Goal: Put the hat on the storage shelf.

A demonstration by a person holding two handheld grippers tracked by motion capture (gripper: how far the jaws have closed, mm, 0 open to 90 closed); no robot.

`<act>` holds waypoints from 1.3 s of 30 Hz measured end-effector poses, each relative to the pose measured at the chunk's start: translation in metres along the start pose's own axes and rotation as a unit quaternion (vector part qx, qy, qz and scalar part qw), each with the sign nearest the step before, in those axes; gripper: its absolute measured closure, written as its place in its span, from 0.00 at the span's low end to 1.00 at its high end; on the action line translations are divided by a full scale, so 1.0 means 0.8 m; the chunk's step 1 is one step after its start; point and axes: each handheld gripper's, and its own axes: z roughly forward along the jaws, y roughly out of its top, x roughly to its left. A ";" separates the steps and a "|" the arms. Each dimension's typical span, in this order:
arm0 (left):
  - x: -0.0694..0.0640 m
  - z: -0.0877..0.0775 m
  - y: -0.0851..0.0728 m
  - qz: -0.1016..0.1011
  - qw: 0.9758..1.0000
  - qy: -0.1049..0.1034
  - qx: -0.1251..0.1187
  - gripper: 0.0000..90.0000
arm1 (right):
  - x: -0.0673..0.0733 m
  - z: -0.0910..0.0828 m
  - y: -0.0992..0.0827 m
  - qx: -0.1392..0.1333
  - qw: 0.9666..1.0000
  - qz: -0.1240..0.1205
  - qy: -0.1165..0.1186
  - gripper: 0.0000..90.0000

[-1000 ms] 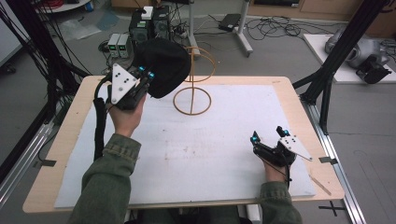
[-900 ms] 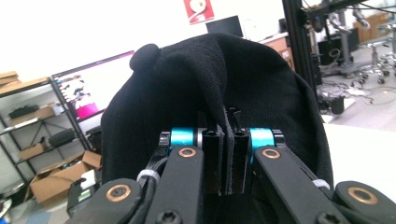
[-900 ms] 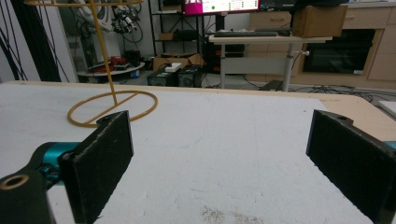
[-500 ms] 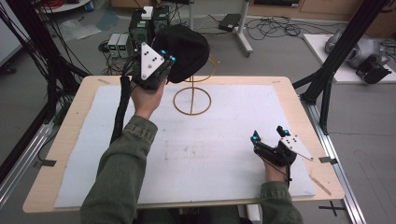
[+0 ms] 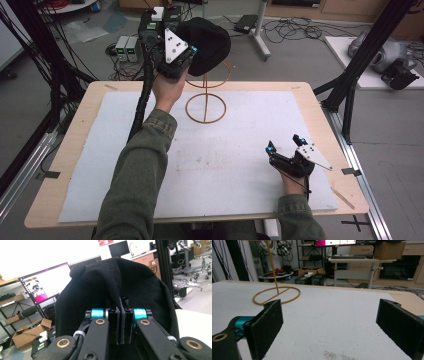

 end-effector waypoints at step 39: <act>0.006 0.031 -0.055 -0.061 0.995 -0.042 0.059 0.94 | 0.007 0.007 0.001 0.001 1.000 -0.005 0.008 0.07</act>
